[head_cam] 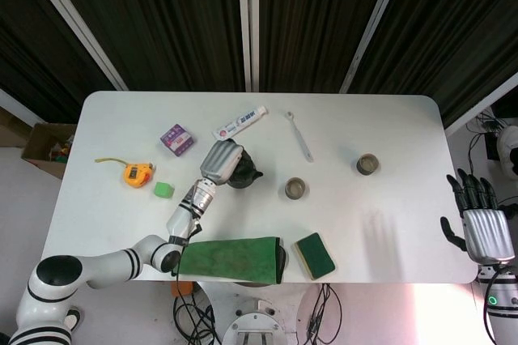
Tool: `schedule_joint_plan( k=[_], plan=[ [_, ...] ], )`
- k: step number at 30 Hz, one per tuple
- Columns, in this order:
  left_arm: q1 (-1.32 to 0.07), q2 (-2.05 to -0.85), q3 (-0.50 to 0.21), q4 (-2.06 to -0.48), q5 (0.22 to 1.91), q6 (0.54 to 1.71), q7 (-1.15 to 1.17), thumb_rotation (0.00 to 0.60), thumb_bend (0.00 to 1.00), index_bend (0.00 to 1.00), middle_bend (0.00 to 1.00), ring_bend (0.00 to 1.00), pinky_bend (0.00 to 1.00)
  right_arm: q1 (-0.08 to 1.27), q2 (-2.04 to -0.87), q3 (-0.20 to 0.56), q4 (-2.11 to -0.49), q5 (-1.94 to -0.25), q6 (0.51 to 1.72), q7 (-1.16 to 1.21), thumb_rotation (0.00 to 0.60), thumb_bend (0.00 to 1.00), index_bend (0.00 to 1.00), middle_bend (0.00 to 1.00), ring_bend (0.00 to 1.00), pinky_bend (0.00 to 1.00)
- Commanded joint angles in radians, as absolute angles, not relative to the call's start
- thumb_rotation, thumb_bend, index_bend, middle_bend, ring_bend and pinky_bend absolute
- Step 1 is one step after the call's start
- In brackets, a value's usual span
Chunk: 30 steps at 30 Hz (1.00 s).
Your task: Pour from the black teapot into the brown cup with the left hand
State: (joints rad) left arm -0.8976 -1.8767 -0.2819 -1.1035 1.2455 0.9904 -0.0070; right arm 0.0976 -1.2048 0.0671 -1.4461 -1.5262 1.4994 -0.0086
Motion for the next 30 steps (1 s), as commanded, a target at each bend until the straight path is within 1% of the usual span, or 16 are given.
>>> schedule_joint_plan(
  k=[1, 21, 30],
  plan=[
    [-0.902, -1.884, -0.282, -1.102, 1.249, 0.993, 0.003, 0.600, 0.32, 1.00, 1.00, 1.00, 0.43, 0.096, -1.205, 0.067, -1.443, -1.527, 1.501, -0.004, 0.600, 0.36, 0.00, 0.00, 0.00, 0.00],
    [-0.946, -1.944, -0.296, -1.096, 1.265, 1.013, 0.128, 0.600, 0.34, 1.00, 1.00, 1.00, 0.43, 0.093, -1.203, 0.068, -1.417, -1.528, 1.504, 0.040, 0.600, 0.37, 0.00, 0.00, 0.00, 0.00],
    [-0.979, -1.969, -0.310, -1.083, 1.256, 0.994, 0.175, 0.600, 0.35, 1.00, 1.00, 1.00, 0.45, 0.088, -1.199, 0.069, -1.403, -1.530, 1.515, 0.067, 0.600, 0.37, 0.00, 0.00, 0.00, 0.00]
  ],
)
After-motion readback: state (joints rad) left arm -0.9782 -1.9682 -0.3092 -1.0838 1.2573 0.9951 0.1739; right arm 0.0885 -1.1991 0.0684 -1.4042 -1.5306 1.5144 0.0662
